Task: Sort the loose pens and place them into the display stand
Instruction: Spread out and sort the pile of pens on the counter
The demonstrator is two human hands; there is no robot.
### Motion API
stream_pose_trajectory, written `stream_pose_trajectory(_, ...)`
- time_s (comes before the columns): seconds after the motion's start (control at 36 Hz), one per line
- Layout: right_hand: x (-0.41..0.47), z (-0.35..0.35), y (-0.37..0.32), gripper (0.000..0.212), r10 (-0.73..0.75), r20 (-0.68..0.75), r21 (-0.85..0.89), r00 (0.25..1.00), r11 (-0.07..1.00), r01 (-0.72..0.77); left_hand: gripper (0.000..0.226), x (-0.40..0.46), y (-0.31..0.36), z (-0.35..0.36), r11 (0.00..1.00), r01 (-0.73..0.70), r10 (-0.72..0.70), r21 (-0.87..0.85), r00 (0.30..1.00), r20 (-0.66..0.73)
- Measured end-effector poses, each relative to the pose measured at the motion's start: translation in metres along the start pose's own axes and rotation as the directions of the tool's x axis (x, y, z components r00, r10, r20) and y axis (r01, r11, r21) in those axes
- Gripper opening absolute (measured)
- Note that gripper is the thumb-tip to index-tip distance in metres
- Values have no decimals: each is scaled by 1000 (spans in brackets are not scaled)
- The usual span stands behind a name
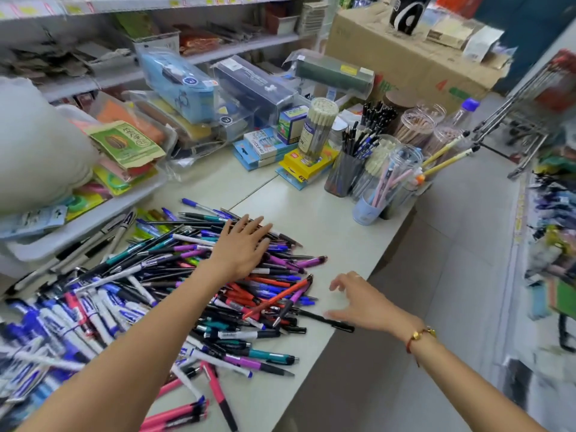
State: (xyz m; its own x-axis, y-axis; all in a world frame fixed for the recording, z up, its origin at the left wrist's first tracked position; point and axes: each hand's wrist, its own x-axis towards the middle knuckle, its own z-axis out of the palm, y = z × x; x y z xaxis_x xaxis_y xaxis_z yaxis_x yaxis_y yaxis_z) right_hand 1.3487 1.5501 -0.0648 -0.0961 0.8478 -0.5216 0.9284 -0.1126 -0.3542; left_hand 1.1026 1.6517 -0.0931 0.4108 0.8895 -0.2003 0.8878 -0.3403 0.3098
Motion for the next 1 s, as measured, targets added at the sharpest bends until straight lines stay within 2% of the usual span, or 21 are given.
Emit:
stream_pose_trajectory(0.06, -12, 15, 3, 41, 31, 12, -75, 999, 997, -30, 50, -28, 0, 0, 999, 23, -25, -27, 995, -99)
stream_pose_trajectory(0.17, -18, 33, -13, 15, -17, -181, -1, 983, 1000, 18, 50, -91, -3, 7, 992, 118, -125, -46, 974, -186)
stream_pose_trajectory(0.28, -11, 47, -42, 20, -94, -229, 40, 969, 994, 106, 51, -143, -8, 16, 968, 236, -245, -81, 963, -111)
stream_pose_trajectory(0.39, -6, 51, -55, 27, -79, -242, 49, 967, 994, 94, 49, -185, -16, 18, 938, 322, -340, -132, 927, -157)
stream_pose_trajectory(0.5, -16, 45, -55, 24, -108, -234, 15, 966, 993, 115, 44, -242, -25, 11, 876, 431, -481, -219, 822, -306)
stream_pose_trajectory(0.58, -25, 39, -61, 21, -78, -349, 34, 934, 995, 96, 40, -293, -34, 6, 797, 529, -605, -293, 700, -380)
stream_pose_trajectory(0.67, -30, 35, -90, 26, -175, -427, 3, 887, 981, 195, 41, -342, -50, 8, 703, 614, -711, -357, 596, -373)
stream_pose_trajectory(0.72, -33, 38, -126, 25, -295, -389, -46, 873, 952, 301, 42, -369, -61, 8, 636, 665, -771, -391, 528, -355)
stream_pose_trajectory(0.78, -32, 47, -169, 24, -401, -302, -110, 865, 916, 387, 43, -388, -71, 8, 586, 706, -810, -398, 489, -324)
stream_pose_trajectory(0.89, -27, 83, -257, 25, -609, -129, -264, 783, 782, 565, 50, -406, -90, 10, 517, 735, -855, -439, 469, -223)
stream_pose_trajectory(1.0, -28, 125, -329, 31, -731, -2, -380, 682, 632, 676, 53, -396, -107, 11, 482, 792, -874, -373, 467, -137)
